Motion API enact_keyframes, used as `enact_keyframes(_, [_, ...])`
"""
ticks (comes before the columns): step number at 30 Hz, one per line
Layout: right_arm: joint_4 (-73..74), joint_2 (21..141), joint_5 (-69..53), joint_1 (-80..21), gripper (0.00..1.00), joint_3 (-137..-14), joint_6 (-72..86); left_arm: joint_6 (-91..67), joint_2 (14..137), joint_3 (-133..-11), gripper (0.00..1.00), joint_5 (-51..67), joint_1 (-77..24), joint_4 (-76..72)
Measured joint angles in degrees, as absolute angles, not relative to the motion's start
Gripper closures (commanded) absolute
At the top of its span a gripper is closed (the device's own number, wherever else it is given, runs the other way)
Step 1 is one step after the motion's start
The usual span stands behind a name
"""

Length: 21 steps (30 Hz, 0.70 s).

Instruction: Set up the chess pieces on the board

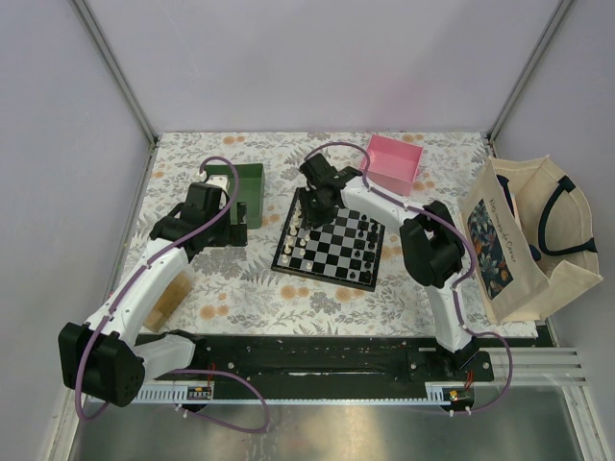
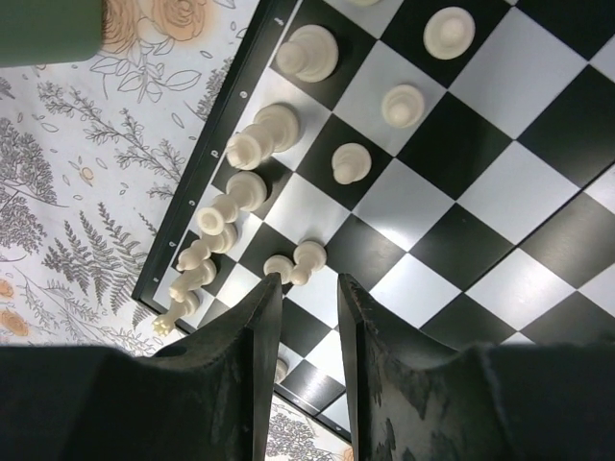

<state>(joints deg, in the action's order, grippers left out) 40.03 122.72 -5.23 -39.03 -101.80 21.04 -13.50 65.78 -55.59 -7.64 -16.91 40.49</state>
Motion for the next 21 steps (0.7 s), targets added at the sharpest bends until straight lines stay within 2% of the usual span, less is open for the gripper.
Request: enact_keyframes(21, [39.6,123.2,-5.7,-40.0,0.64,-101.8,21.3,-13.5,65.8,-55.6,0.01,-7.6,-16.9,40.6])
